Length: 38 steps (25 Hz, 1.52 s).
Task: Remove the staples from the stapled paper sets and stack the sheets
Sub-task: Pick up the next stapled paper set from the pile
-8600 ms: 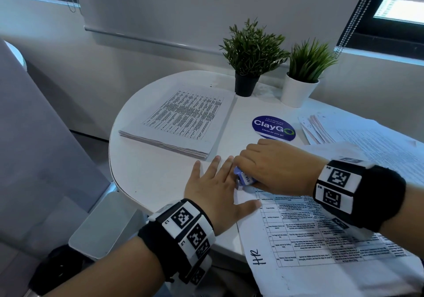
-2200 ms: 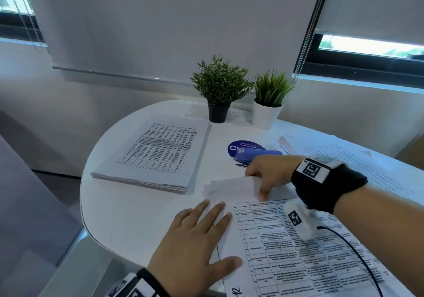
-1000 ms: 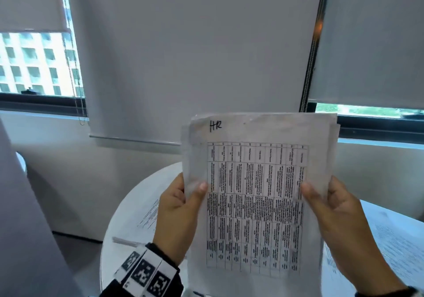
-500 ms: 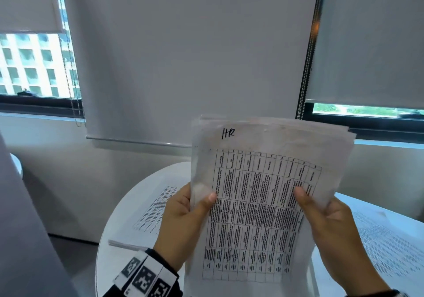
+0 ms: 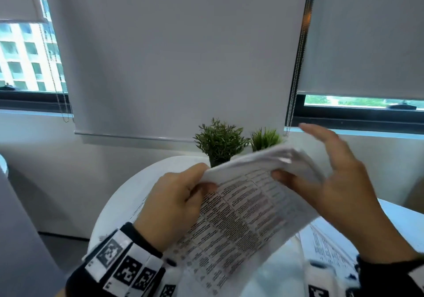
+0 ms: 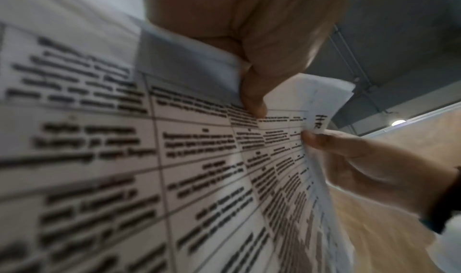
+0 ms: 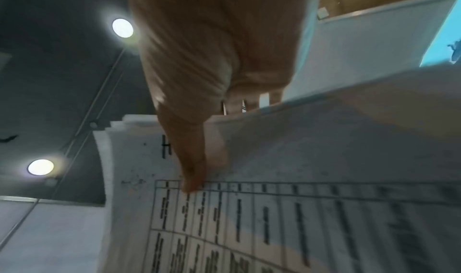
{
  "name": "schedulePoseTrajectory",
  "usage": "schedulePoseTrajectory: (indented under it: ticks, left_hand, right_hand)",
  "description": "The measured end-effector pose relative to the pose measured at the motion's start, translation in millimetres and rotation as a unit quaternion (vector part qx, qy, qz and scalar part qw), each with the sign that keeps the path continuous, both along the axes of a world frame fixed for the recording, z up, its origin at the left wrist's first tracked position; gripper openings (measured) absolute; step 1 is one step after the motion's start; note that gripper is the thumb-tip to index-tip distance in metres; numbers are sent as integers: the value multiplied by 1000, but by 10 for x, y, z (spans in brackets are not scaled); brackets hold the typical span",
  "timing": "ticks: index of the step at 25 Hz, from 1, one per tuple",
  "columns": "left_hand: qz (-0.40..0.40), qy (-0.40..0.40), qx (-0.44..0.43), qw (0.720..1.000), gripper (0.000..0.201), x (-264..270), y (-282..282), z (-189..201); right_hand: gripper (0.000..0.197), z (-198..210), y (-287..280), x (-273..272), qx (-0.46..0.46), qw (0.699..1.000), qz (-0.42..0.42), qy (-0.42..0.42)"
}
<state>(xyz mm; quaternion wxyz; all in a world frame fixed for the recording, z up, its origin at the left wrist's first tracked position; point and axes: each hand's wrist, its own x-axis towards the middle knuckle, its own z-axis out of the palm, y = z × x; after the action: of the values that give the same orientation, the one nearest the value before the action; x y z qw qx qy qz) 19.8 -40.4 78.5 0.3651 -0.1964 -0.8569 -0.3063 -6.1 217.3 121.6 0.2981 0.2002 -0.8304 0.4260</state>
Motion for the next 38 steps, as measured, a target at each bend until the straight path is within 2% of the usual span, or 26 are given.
schedulePoseTrajectory:
  ticks: [1,3,4,6,7,8,9,11,12,13,16,19,21,23,25,28,30,31,35,38]
  left_hand:
    - [2,-2,-40,999,6,9,29,37]
    - [13,-38,-59,997,7,44,0,57]
    - [22,-75,-55,995,12,70,-77,30]
    - [47,-156,-16,987,22,138,-307,-50]
    - [60,-180,41,981,32,178,-444,-110]
    - [66,-189,135,970,44,224,-555,-180]
    - [57,-192,247,948,51,259,-643,-264]
    - [-31,-200,439,876,50,319,-687,-454]
    - [-76,-213,490,842,52,340,-653,-555]
    - [-100,-227,504,827,52,362,-601,-644]
    - [-73,-224,483,843,61,366,-516,-712]
    - [-87,-196,468,857,74,319,-592,-574]
    - [-105,-194,449,866,82,299,-625,-553]
    - [-120,-228,431,865,81,314,-605,-610]
    - [-125,-264,426,856,79,336,-554,-715]
    - [-115,-277,452,840,67,315,-509,-806]
    - [-115,-269,460,839,66,286,-518,-767]
    - [-120,-266,460,839,71,276,-544,-735]
    - [-141,-276,444,841,81,296,-613,-696]
    - [-133,-276,448,840,82,313,-586,-744]
  right_hand:
    - [57,43,-19,-15,10,998,45,-49]
    - [22,6,-21,-93,-31,988,102,-115]
    - [14,-60,7,-132,-65,985,103,-122]
    - [11,-256,135,-185,-151,977,82,-123]
    - [15,-359,203,-194,-192,971,69,-125]
    - [19,-466,259,-191,-224,964,59,-129]
    - [22,-562,298,-191,-251,957,54,-133]
    - [21,-734,296,-149,-292,943,64,-145]
    - [21,-800,276,-120,-308,936,79,-152]
    - [24,-854,249,-98,-321,929,93,-160]
    - [45,-888,228,-69,-318,923,134,-167]
    - [40,-769,278,-102,-306,926,156,-159]
    - [56,-767,302,-119,-292,928,173,-153]
    - [72,-854,307,-120,-273,931,170,-171]
    - [62,-946,300,-106,-262,926,171,-211]
    - [32,-968,276,-96,-252,924,163,-238]
    - [27,-923,274,-111,-261,920,159,-246]
    - [30,-898,286,-125,-268,916,171,-247]
    - [68,-930,337,-185,-281,900,219,-251]
    - [68,-992,274,-183,-284,901,212,-252]
